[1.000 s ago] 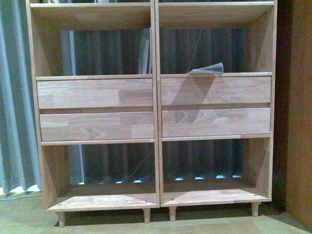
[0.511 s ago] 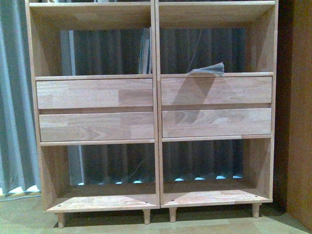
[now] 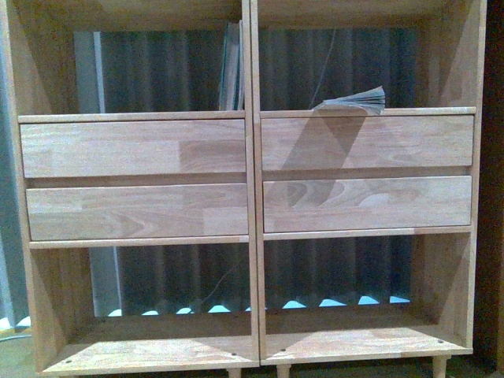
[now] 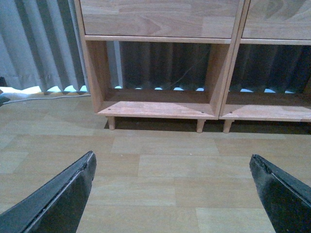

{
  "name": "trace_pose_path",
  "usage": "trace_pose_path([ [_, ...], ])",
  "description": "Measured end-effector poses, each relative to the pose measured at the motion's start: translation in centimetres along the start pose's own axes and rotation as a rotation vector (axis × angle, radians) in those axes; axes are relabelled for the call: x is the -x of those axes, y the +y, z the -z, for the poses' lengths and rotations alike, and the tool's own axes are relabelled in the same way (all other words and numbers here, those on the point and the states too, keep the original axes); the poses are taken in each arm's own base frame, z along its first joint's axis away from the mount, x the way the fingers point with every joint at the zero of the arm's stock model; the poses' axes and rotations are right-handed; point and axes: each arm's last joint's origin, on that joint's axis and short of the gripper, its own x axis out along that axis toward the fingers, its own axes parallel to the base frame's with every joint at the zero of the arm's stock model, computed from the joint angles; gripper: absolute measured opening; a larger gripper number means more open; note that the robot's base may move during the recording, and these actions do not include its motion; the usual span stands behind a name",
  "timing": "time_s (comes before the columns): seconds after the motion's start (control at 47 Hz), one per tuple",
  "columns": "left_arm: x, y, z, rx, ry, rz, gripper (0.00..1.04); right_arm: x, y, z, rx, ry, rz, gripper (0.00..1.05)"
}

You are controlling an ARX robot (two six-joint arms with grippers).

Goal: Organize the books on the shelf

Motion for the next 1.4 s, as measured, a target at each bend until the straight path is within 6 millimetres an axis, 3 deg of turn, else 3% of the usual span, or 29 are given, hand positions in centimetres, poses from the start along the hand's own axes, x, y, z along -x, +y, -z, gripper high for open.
trace_pose_path([
  [1.404,0.00,0.00,-0.01,0.000,-0.001,0.000,0.97,0.00,0.00,0.00,0.000,0.000,0.001,0.98],
])
